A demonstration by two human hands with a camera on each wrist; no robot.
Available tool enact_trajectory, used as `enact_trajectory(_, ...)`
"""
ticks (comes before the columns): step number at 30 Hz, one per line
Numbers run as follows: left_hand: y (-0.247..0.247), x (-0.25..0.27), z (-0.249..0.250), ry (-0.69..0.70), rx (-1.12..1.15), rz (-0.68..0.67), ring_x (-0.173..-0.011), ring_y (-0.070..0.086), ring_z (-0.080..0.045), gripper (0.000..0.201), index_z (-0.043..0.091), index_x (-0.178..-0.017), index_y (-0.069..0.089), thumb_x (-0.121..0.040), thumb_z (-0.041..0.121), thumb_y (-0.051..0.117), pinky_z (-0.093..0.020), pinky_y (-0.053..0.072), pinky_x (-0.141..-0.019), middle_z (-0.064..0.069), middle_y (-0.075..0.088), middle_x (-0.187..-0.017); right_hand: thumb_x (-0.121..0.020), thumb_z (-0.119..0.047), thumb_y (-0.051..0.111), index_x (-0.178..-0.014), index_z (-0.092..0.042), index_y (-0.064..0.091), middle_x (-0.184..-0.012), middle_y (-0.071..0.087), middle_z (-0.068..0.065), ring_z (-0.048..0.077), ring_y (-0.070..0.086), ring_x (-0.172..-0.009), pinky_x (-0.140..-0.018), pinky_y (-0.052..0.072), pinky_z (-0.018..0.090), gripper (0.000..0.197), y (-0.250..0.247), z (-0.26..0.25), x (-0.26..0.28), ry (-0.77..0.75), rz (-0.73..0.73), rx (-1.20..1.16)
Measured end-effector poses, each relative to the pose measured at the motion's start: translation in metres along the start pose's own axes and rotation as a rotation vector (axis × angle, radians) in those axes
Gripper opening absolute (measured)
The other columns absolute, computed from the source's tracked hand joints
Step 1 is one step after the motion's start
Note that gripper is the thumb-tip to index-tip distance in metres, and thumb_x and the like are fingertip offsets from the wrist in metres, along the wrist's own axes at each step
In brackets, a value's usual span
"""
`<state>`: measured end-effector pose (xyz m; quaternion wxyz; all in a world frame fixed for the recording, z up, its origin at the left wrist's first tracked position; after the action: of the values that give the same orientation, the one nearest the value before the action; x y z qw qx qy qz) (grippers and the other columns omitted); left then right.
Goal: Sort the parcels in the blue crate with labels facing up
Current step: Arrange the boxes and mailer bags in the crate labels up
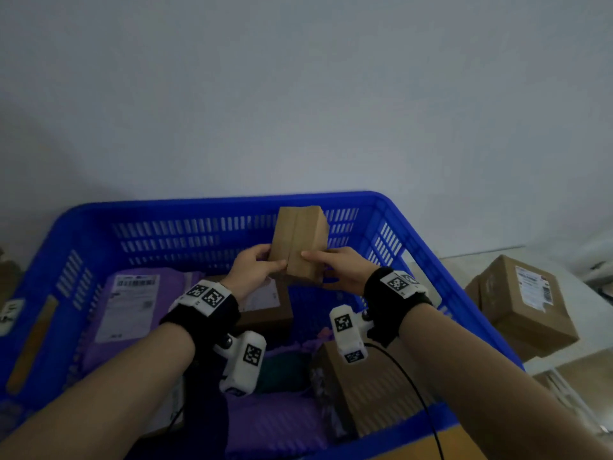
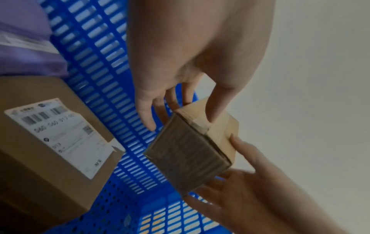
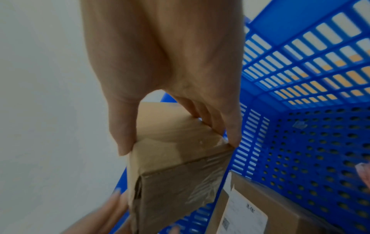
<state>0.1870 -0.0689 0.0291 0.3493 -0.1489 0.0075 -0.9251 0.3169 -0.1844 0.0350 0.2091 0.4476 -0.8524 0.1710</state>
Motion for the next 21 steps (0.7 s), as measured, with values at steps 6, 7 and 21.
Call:
enact_trajectory(6,-0.015,0.003,-0.01,-0.179,0.252,0.007,-0.116,0.055,-0.032,0.039,0.027,-0.129,0.052,-0.098,0.046,0.036,-0.042,0.044,-0.088,-0.008,0.055,-0.131,-0.087,-0.031,0.064,-0.128,-0.009,0.054,-0.116,0.062,0.013,0.029,0.06,-0.104,-0.092,0.05,0.044,0.047,0.004,-0.013,-0.001,-0.028,-0.166,-0.131)
enact_trajectory(7,-0.014,0.002,-0.016,-0.23,0.249,-0.023,-0.118,0.054,-0.032,0.046,0.026,-0.136,0.045,-0.097,0.048,0.036,-0.043,0.043,-0.09,-0.01,0.052,-0.136,-0.089,-0.031,0.062,-0.127,-0.01,0.054,-0.117,0.062,0.014,0.03,0.06,-0.105,-0.095,0.049,0.046,0.045,0.004,-0.015,-0.001,-0.028,-0.194,-0.14)
enact_trajectory(21,-0.01,0.0,-0.022,-0.196,0.259,0.054,-0.104,0.062,-0.028,0.026,0.009,-0.107,0.049,-0.087,0.013,0.065,-0.04,0.052,-0.087,-0.014,0.062,-0.121,-0.095,-0.02,0.054,-0.14,-0.032,0.041,-0.132,0.057,0.01,0.028,0.061,-0.103,-0.088,0.051,0.043,0.049,-0.017,-0.003,-0.021,-0.099,-0.164,-0.175)
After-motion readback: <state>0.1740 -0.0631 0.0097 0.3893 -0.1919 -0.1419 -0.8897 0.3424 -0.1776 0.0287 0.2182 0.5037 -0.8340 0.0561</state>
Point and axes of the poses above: each hand's wrist, its own x-axis away from the middle knuckle, its own y-axis out of the palm, z = x × y, the point moved 6 cm from there along -x, towards the middle knuckle
